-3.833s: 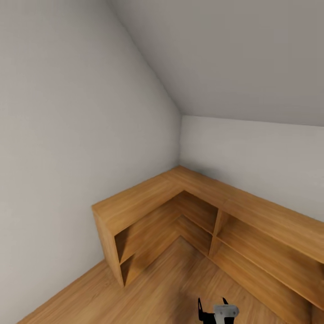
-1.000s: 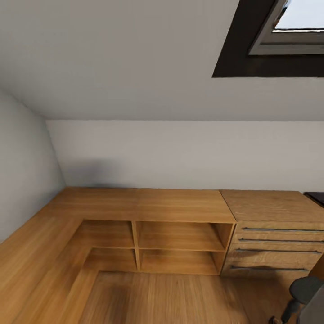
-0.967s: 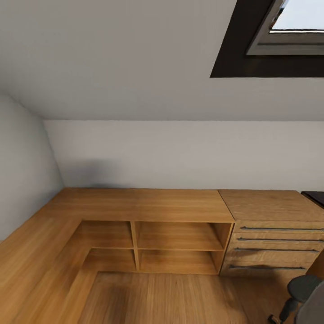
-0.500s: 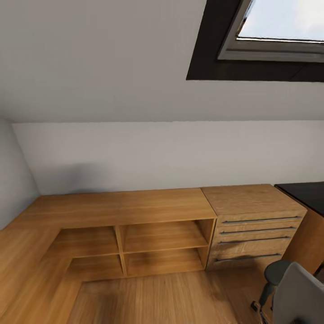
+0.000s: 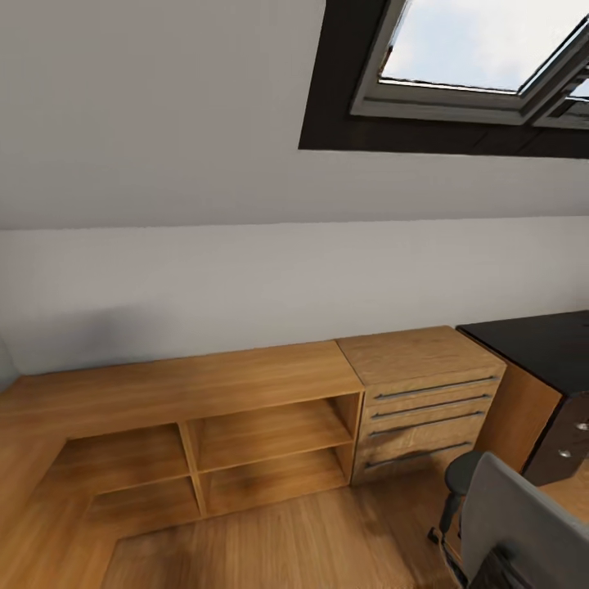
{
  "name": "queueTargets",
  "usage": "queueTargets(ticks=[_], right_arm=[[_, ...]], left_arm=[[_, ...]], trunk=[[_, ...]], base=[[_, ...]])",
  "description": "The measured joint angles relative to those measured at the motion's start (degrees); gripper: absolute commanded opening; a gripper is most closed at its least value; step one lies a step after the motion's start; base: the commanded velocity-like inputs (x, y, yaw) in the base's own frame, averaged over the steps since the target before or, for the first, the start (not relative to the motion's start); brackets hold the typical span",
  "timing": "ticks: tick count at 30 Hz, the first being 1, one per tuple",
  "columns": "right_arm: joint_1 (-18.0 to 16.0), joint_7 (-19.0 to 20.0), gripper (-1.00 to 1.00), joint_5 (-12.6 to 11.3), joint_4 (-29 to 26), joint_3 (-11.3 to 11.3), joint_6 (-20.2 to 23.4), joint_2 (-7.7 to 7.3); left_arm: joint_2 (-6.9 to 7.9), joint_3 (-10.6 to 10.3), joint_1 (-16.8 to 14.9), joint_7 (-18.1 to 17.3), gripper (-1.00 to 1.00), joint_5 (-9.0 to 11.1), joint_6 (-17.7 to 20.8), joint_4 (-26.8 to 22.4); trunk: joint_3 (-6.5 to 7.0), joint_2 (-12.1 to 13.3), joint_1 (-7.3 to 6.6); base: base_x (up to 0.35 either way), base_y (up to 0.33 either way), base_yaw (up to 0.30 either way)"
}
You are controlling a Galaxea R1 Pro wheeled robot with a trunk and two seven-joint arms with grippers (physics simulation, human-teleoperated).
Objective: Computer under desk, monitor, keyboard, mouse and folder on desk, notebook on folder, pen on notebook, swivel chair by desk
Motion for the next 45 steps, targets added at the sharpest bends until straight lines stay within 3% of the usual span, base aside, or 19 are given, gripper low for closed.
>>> queueTargets(ticks=[16, 25, 45], right_arm=[[0.0, -0.01, 1.0, -0.03, -0.01, 0.01, -0.01, -0.05], [0.0, -0.09, 1.0, -0.21, 0.0, -0.01, -0.01, 0.71], [0.0, -0.24, 1.0, -0.7, -0.04, -0.32, 0.21, 1.5]], left_arm=[[0.0, -0.03, 0.0, 0.07, 1.0, 0.09, 0.35, -0.01], [0.0, -0.03, 0.0, 0.08, 1.0, 0.13, 0.45, -0.01], [0.09, 0.06, 0.01, 0.09, 1.0, 0.19, 0.37, -0.01]], trunk=[[0.57, 0.0, 0.0], [0.8, 0.0, 0.0], [0.28, 0.01, 0.0]], base=[[0.0, 0.042, -0.262], [0.0, 0.0, -0.263], [0.0, 0.0, -0.247]])
